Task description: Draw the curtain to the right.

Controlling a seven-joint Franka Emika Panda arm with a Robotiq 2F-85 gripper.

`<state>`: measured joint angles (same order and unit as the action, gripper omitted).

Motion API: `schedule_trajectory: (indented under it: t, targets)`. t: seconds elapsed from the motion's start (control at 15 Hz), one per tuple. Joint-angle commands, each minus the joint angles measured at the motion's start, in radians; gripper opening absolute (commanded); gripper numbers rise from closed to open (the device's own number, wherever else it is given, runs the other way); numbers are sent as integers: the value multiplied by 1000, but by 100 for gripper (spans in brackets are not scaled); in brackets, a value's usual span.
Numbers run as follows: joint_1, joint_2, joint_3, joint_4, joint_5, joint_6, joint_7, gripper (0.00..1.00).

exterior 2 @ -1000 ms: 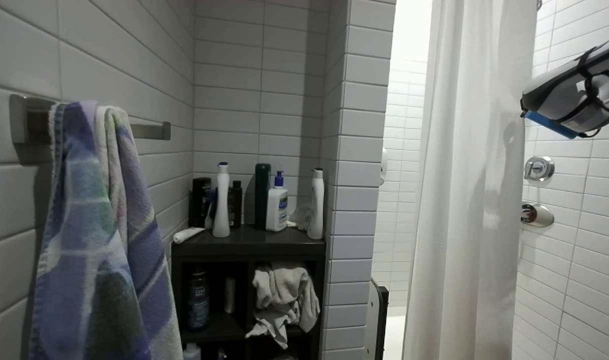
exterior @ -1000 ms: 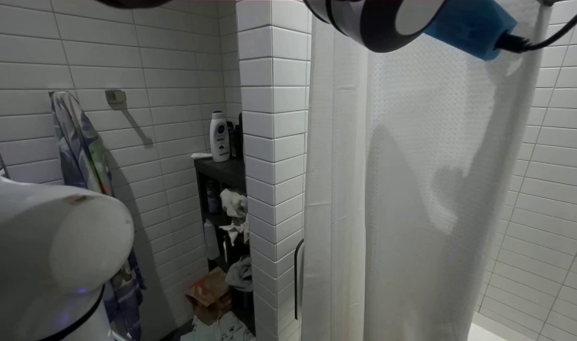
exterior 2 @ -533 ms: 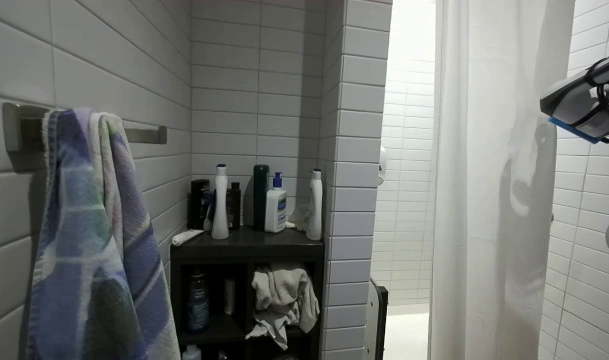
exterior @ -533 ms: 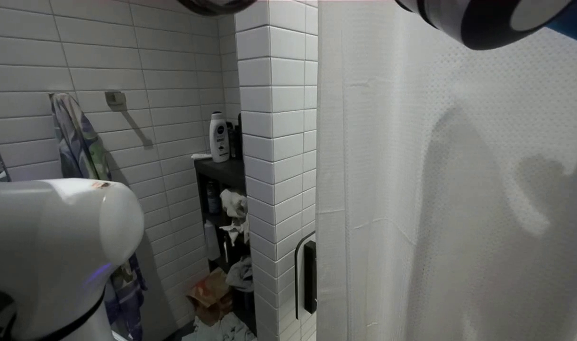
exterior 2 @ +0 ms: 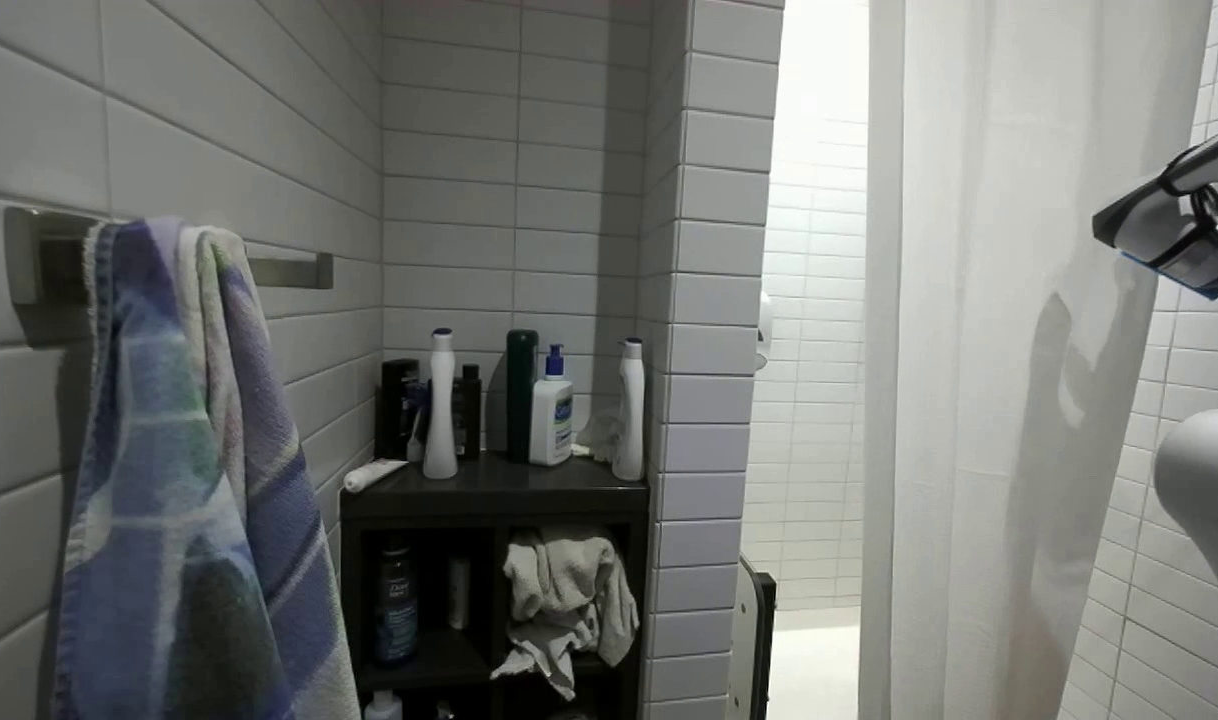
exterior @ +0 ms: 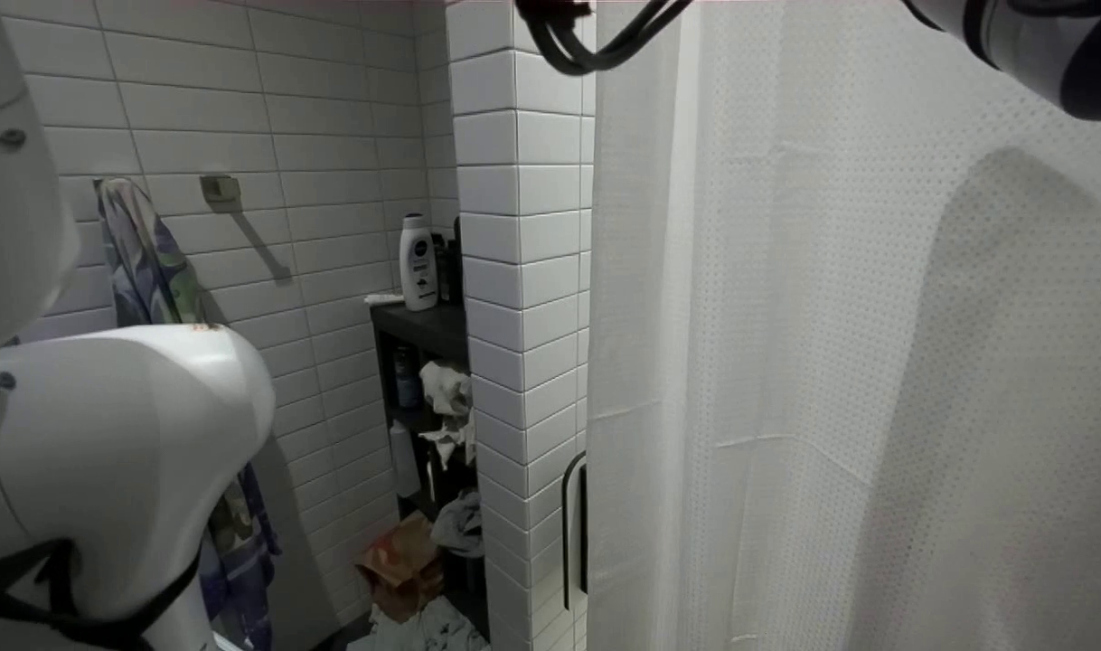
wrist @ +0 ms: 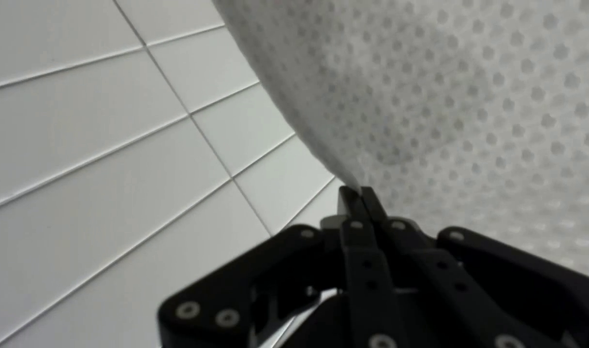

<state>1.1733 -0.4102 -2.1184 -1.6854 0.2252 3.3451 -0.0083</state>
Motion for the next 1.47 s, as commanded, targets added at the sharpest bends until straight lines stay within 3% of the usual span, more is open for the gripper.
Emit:
schedule_trajectory:
  t: [0.0, 0.33, 0.4, 0.47, 0.8, 0.87, 0.93, 1.2, 1.4]
  targets:
    - [222, -1, -270, 93, 79, -4, 14, 0]
    - [530, -27, -648, 207, 174, -21, 57, 0]
    - [426, -32, -530, 169, 194, 14, 2, 0]
    - [449, -39, -547, 183, 213, 13, 2, 0]
    - [435, -28, -508, 149, 375, 64, -84, 0]
    - [439, -30, -504, 151, 416, 80, -117, 26]
    - [435, -23, -500, 184, 342, 70, -63, 2]
    - [434, -36, -499, 156, 389, 70, -95, 26]
    - [433, -45, -499, 155, 389, 71, -96, 26]
